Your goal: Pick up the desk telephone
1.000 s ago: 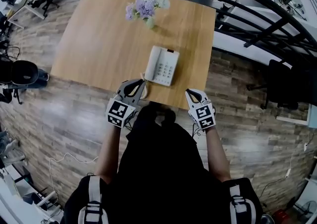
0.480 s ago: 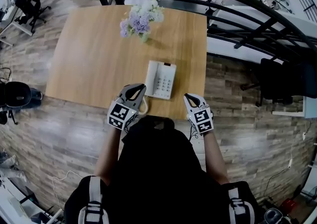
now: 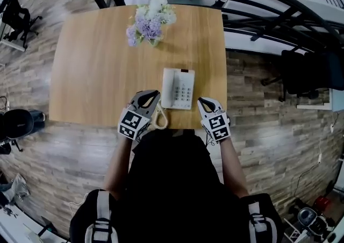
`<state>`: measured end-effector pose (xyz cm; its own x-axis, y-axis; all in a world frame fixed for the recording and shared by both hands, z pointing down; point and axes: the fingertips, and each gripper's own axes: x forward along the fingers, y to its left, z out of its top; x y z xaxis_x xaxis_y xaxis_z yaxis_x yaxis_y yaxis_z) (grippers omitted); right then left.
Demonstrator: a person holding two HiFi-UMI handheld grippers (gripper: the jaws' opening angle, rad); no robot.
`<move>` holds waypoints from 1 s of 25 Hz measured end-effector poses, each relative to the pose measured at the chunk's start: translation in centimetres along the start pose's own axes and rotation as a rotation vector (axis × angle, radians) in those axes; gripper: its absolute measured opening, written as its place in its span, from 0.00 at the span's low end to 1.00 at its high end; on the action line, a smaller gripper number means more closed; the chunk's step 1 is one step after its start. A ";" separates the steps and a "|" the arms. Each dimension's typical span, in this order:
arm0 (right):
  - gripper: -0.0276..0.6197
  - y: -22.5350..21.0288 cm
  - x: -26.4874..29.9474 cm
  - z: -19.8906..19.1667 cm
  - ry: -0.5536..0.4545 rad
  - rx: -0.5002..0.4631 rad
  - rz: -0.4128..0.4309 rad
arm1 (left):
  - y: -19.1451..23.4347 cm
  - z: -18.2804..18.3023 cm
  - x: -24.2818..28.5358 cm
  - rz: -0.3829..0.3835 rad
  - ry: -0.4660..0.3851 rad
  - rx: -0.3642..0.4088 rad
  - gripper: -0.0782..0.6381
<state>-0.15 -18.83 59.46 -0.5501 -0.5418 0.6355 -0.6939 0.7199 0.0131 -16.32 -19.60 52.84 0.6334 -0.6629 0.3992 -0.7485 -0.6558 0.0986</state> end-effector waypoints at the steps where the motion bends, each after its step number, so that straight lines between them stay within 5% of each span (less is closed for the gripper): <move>1: 0.08 0.1 0.4 0.2 0.002 0.001 -0.006 | 0.3 -0.3 0.2 -0.013 0.002 -0.007 0.14; 11: 0.08 0.0 3.3 -0.3 0.070 0.051 -0.031 | 2.8 -3.1 3.9 -0.126 0.059 -0.059 0.14; 20: 0.09 0.2 5.6 -1.4 0.017 0.099 0.113 | 3.8 -6.7 6.0 -0.112 0.104 -0.193 0.27; 25: 0.32 -0.4 7.8 -3.1 0.040 0.159 0.148 | 3.9 -9.2 7.5 -0.131 0.170 -0.213 0.37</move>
<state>-2.71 -22.05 66.84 -0.6348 -0.4150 0.6518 -0.6732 0.7111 -0.2029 -16.30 -23.75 64.61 0.6987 -0.4962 0.5154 -0.6984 -0.6292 0.3411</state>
